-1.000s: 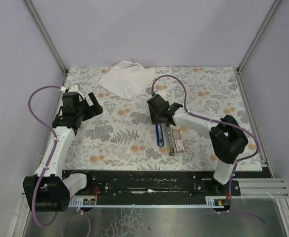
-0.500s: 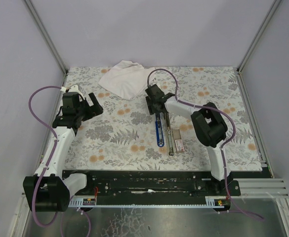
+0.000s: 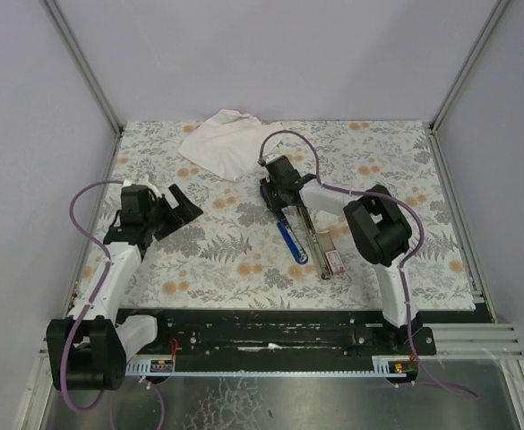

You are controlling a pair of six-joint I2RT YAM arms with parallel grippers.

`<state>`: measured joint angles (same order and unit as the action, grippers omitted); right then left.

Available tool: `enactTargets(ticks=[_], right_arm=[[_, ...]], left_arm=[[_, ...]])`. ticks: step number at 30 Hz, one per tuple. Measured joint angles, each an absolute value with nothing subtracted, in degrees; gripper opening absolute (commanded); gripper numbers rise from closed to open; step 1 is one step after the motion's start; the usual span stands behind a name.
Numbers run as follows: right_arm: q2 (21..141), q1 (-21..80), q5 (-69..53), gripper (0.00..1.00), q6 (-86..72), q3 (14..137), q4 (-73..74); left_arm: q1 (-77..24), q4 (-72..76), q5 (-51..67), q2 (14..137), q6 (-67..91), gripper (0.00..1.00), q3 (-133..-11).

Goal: Load the staples into the stapler

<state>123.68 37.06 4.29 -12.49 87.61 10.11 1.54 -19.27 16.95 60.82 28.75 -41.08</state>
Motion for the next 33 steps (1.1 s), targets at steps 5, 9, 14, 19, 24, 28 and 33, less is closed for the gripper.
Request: enactTargets(ticks=[5, 9, 14, 19, 24, 28, 33], right_arm=[[119.0, 37.08, -4.75, 0.23, -11.77, 79.13, 3.07], [115.24, 37.87, -11.05, 0.23, -11.53, 72.29, -3.4], [112.05, 40.8, -17.02, 0.24, -11.07, 66.54, -11.18], [110.96, 44.56, -20.73, 0.26, -10.48, 65.32, -16.23], [110.74, 47.27, -22.24, 0.25, -10.04, 65.3, -18.94], [110.74, 48.25, -22.65, 0.25, -9.63, 65.3, -19.2], [110.74, 48.45, -22.74, 0.26, -9.34, 65.23, -19.18]], left_arm=[[1.26, -13.41, 22.59, 61.54, 34.57, 0.97, -34.81], [0.91, -7.27, 26.55, 63.35, 38.26, 0.97, -31.77], [0.36, 0.4, 30.39, 66.61, 41.76, 0.98, -29.95], [-1.65, 5.76, 33.21, 71.24, 43.51, 0.98, -29.89], [-5.15, 7.46, 33.21, 74.04, 44.34, 0.91, -29.91], [-5.52, 8.21, 32.93, 74.52, 44.99, 0.69, -29.91], [-5.54, 8.56, 32.51, 74.83, 45.21, 0.55, -30.04]])
